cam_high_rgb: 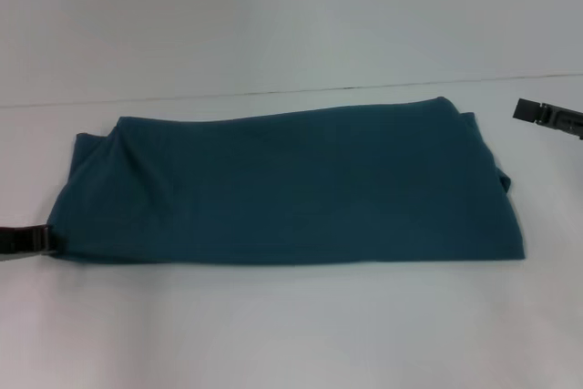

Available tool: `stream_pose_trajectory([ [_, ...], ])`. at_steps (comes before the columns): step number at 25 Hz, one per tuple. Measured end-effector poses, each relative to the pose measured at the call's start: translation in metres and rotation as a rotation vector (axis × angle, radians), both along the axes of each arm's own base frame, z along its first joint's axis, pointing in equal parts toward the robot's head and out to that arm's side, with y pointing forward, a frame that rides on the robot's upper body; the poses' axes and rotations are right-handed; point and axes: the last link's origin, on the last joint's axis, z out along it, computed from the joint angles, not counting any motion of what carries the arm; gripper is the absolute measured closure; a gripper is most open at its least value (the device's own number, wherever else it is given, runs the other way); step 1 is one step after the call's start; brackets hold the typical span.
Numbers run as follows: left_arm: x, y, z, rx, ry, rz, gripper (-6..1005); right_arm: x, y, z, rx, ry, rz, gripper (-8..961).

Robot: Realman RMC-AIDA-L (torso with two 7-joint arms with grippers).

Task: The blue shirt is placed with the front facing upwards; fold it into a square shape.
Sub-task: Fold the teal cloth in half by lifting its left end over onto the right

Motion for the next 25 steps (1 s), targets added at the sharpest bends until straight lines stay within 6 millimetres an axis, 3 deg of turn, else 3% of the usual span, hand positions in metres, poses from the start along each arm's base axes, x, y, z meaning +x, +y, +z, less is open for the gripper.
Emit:
stream_pose_trajectory([
  [6,-0.014,-0.01,0.019,0.037,-0.013,0.03,967,-0.004,0.003,-0.002,0.001,-0.001,0.013,86],
  [13,-0.042,-0.029,0.061,0.132,-0.031,0.085,959,-0.005,0.005,-0.003,-0.002,0.004,0.012,86],
  [18,-0.052,-0.036,0.073,0.158,-0.009,0.114,954,-0.005,0.005,-0.003,-0.006,0.008,0.009,86],
  [22,-0.045,-0.034,0.069,0.146,-0.041,0.093,950,-0.005,0.005,-0.004,-0.006,0.007,0.011,85],
  [25,-0.017,-0.021,0.053,0.107,-0.129,0.007,947,-0.006,0.004,-0.005,-0.008,0.005,0.017,85],
])
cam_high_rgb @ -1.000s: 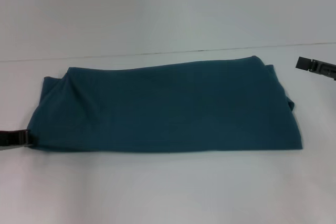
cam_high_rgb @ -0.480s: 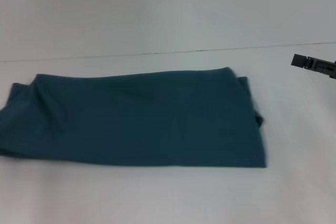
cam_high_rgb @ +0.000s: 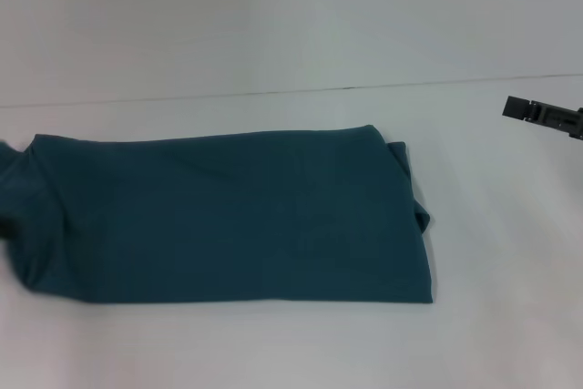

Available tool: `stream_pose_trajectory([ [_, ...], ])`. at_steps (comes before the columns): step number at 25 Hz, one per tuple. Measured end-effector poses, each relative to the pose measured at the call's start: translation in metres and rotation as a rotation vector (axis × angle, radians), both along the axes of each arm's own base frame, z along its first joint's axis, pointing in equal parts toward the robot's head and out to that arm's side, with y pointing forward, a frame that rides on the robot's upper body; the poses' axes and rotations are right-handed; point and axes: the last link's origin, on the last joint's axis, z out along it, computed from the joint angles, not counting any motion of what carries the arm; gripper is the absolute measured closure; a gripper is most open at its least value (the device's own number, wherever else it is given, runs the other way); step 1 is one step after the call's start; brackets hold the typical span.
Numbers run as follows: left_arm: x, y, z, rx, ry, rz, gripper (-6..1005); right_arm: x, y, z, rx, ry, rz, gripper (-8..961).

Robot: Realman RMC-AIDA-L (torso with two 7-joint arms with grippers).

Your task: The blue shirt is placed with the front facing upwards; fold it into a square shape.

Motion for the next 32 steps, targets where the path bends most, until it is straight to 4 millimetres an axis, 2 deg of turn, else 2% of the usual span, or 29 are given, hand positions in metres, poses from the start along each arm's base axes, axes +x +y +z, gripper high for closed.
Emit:
stream_pose_trajectory([
  [2,0.031,0.011,-0.019,-0.04,-0.077,-0.101,945,0.0,0.0,-0.001,-0.002,-0.003,0.004,85],
  [6,0.107,0.031,-0.058,-0.116,-0.235,-0.322,941,-0.001,-0.002,-0.005,-0.007,-0.005,0.023,85],
  [7,0.132,0.036,-0.072,-0.143,-0.278,-0.38,940,-0.001,-0.002,-0.006,-0.008,-0.005,0.028,85],
  [9,0.167,0.043,-0.095,-0.186,-0.339,-0.456,938,-0.002,-0.002,-0.007,-0.013,-0.007,0.038,85],
  [10,0.19,0.047,-0.114,-0.222,-0.377,-0.492,936,-0.003,-0.002,-0.007,-0.016,-0.007,0.045,85],
  [13,0.225,0.05,-0.156,-0.282,-0.443,-0.529,933,-0.006,-0.003,-0.007,-0.027,-0.008,0.066,86],
  [16,0.237,0.044,-0.195,-0.308,-0.491,-0.507,930,-0.006,-0.005,-0.006,-0.04,-0.014,0.076,86],
  [18,0.233,0.039,-0.215,-0.304,-0.506,-0.482,928,-0.005,-0.007,-0.006,-0.051,-0.016,0.082,86],
  [21,0.221,0.031,-0.228,-0.265,-0.532,-0.455,925,-0.006,-0.01,-0.008,-0.07,-0.019,0.09,86],
  [23,0.212,0.027,-0.228,-0.241,-0.558,-0.44,923,-0.005,-0.011,-0.01,-0.082,-0.025,0.093,86],
  [32,0.192,0.008,-0.206,-0.194,-0.646,-0.507,640,-0.001,-0.007,-0.012,-0.086,-0.057,0.059,86],
])
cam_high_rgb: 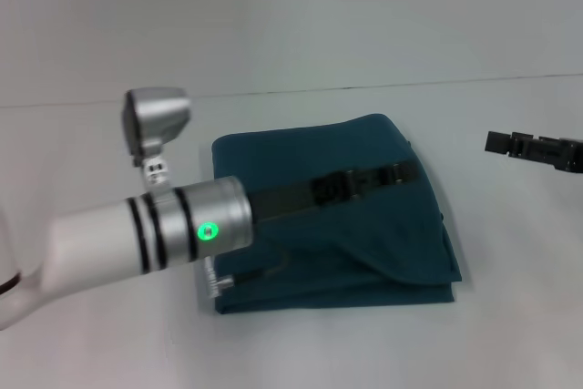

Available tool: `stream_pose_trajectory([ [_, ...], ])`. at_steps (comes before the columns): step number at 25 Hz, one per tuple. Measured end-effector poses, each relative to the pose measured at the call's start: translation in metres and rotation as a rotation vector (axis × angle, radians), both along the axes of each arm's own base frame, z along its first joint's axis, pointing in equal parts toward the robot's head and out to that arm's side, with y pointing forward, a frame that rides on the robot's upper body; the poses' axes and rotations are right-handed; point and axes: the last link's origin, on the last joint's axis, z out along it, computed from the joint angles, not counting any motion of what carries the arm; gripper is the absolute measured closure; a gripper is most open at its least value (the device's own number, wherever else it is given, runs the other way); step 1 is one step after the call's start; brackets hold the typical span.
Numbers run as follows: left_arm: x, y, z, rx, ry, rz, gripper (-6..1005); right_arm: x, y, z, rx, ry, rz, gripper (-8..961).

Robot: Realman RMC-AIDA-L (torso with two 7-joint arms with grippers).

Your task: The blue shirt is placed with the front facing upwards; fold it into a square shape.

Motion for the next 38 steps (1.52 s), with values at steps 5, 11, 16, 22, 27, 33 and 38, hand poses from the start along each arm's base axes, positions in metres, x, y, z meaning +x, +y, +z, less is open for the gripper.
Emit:
stream_pose_trajectory([
  [5,-0.024,-0.001,0.017,0.063,0.05,-0.028,447,0.01,0.009,0.013,0.044,-0.024,-0.077,87],
  [11,-0.06,-0.006,0.041,0.158,0.165,-0.074,189,0.026,0.021,0.016,0.025,-0.061,-0.212,89],
  [16,-0.084,-0.015,0.054,0.205,0.241,-0.103,50,0.023,0.039,0.002,-0.024,-0.094,-0.268,91],
  [22,-0.106,-0.022,0.061,0.202,0.323,-0.117,41,0.006,0.062,-0.029,-0.062,-0.118,-0.286,93],
  [27,-0.113,-0.022,0.067,0.218,0.329,-0.093,40,-0.01,0.069,-0.048,-0.074,-0.103,-0.268,94],
  [33,-0.11,-0.022,0.064,0.219,0.332,-0.105,52,-0.019,0.075,-0.066,-0.069,-0.092,-0.28,96],
  [38,-0.11,-0.022,0.063,0.218,0.332,-0.105,51,-0.019,0.074,-0.079,-0.08,-0.093,-0.294,98],
])
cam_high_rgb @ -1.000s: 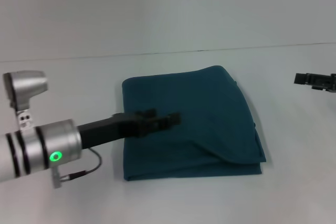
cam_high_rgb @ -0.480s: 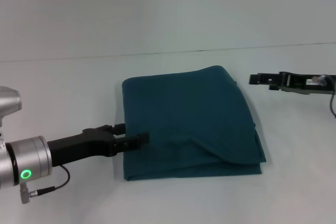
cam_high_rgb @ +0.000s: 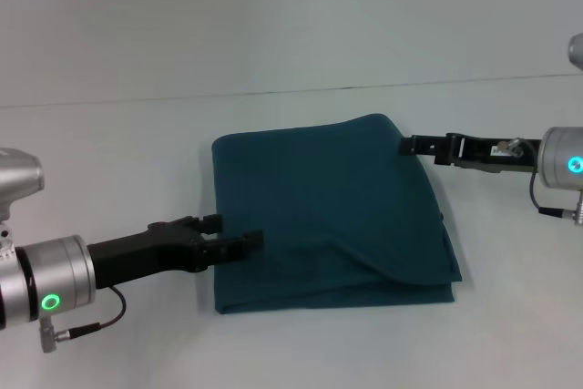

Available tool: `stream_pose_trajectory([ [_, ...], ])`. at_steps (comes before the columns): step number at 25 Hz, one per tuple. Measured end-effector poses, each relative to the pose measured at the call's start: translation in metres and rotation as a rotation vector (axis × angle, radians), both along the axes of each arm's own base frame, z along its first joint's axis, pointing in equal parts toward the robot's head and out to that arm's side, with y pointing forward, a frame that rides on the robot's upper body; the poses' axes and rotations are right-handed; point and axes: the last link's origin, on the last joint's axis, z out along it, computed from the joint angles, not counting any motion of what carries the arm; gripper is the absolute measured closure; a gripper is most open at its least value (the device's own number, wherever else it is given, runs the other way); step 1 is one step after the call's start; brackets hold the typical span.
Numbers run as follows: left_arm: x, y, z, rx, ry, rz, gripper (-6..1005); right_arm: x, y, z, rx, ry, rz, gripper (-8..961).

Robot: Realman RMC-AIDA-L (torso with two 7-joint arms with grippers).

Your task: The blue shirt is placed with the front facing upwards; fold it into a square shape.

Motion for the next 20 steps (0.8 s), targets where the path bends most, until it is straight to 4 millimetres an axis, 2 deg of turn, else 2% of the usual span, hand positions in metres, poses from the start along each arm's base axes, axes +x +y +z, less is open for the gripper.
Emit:
stream_pose_trajectory([
  [14,-0.002,-0.001,-0.002,-0.011,0.021,-0.001,51,-0.004,-0.002,-0.014,-0.017,0.005,0.004,102],
  [20,-0.004,-0.002,-0.004,-0.01,0.021,0.011,51,0.0,-0.006,-0.014,-0.019,0.006,-0.004,179],
])
